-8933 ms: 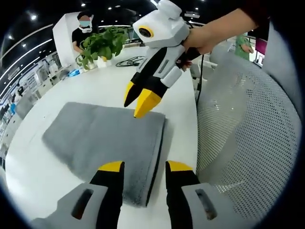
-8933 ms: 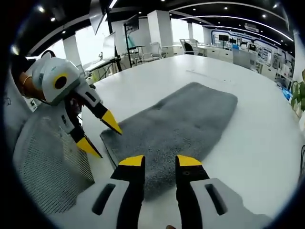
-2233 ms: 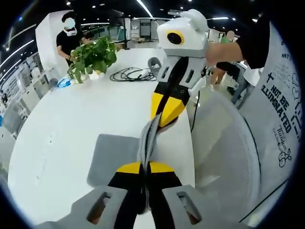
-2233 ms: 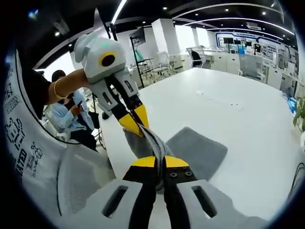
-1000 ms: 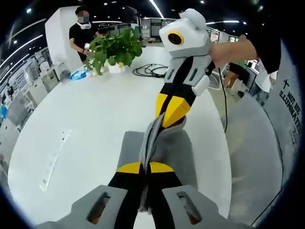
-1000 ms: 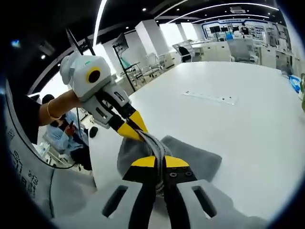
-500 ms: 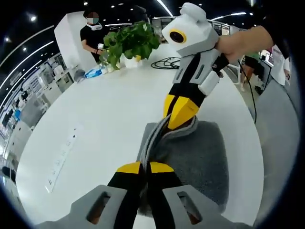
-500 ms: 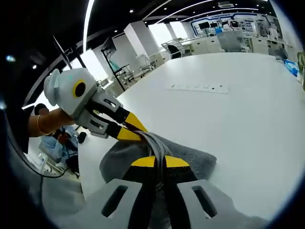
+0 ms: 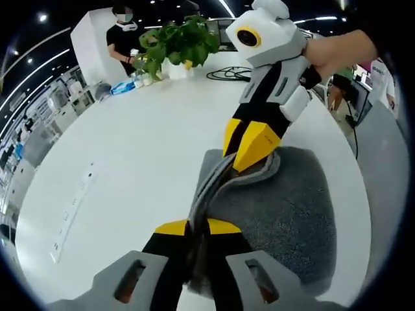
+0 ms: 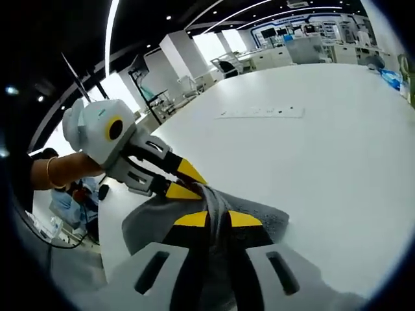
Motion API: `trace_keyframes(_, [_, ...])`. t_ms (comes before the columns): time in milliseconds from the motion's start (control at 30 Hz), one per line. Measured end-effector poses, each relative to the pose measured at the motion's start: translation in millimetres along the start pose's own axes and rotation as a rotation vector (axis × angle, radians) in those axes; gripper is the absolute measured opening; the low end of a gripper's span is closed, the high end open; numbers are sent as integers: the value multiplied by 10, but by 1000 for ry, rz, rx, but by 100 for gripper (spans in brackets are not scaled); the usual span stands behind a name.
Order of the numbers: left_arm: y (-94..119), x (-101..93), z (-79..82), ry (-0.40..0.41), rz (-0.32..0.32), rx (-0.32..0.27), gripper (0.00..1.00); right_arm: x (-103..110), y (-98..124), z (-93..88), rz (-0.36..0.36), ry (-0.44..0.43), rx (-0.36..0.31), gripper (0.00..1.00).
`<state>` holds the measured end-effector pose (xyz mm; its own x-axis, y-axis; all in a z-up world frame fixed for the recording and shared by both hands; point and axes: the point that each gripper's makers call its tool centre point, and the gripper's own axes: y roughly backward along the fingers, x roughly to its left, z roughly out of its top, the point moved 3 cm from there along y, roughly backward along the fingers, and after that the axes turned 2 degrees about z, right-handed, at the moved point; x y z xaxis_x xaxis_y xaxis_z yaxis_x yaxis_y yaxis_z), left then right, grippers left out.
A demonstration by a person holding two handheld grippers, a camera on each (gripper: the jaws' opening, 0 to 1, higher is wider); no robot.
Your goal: Fold the towel on the table until its edges align and the towel forms a compact rectangular stack.
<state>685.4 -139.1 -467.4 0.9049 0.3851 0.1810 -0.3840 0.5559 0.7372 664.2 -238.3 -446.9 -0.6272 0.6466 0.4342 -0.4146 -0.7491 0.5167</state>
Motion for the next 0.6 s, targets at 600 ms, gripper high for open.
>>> trace_keyframes(600, [156,201,79,157,124,-80,18,64,285,103,-12,65,-69,21])
